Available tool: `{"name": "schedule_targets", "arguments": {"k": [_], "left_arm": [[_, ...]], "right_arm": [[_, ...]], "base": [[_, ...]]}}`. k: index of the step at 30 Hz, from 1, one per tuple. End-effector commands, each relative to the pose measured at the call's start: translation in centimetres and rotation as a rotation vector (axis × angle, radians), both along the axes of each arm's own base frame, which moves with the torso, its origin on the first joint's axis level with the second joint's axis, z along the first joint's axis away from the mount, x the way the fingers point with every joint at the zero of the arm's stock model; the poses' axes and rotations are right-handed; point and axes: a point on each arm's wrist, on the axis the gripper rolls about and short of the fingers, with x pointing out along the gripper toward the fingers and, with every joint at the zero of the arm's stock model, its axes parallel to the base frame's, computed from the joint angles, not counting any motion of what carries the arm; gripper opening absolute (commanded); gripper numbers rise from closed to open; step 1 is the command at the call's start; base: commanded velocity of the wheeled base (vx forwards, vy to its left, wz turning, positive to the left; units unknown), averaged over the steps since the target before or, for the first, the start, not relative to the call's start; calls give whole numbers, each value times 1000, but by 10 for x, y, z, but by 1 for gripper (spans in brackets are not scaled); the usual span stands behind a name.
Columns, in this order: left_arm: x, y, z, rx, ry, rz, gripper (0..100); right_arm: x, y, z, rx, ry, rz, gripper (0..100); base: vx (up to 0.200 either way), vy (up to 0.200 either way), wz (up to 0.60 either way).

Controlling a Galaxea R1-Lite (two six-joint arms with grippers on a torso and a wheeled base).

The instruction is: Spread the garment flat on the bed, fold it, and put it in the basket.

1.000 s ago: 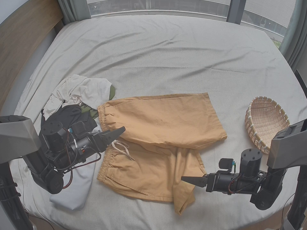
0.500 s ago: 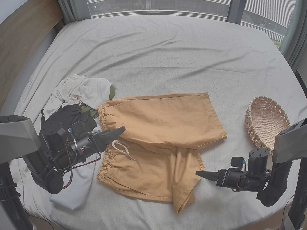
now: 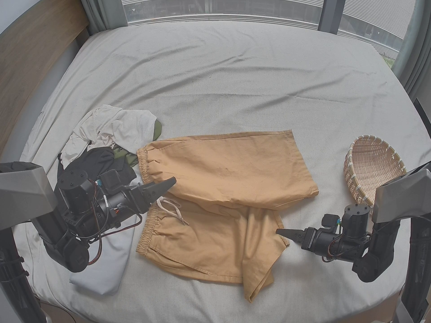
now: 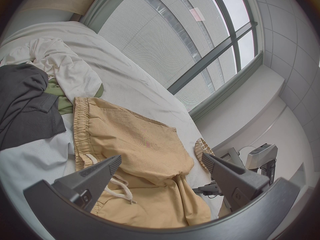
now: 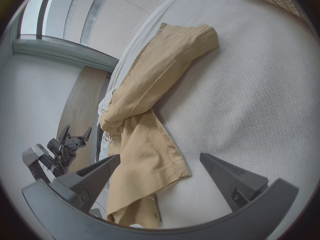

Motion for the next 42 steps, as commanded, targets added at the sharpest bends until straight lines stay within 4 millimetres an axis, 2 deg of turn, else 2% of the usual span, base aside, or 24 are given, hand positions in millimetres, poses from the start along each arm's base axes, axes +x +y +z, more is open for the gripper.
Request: {"name": "schedule_targets", "arguments": {"k": [1,11,12,24,28,30,36,42], "left_arm": [[0,0,-1,-1,0,0,100],[0,0,0,-1,-3,0,100],[0,0,0,-1,-3,0,100],[0,0,2,-3,-9,1,100],[0,0,2,-2,-7,0,100],[0,0,2,-3,-10,0,100],[0,0,2,-3,-9,1,100],[0,0,2,-2,-7,0,100]], "right_arm": [[3,2,-6,26,40,-14,100],[0,4,-11,27,70,-9,100],[0,4,-11,26,72,-9,0],[-1,3,-13,67,114,-9,0],[1,0,-8,72,97,-22,0],[2,-2,1,79,68,-32,0],[7,-16,21,100,-3,-75,0],[18,-38,29,106,-53,-150,0]], "base": [[0,0,0],[0,0,0],[0,0,0],[0,0,0],[0,0,0],[0,0,0],[0,0,0],[0,0,0]]}}
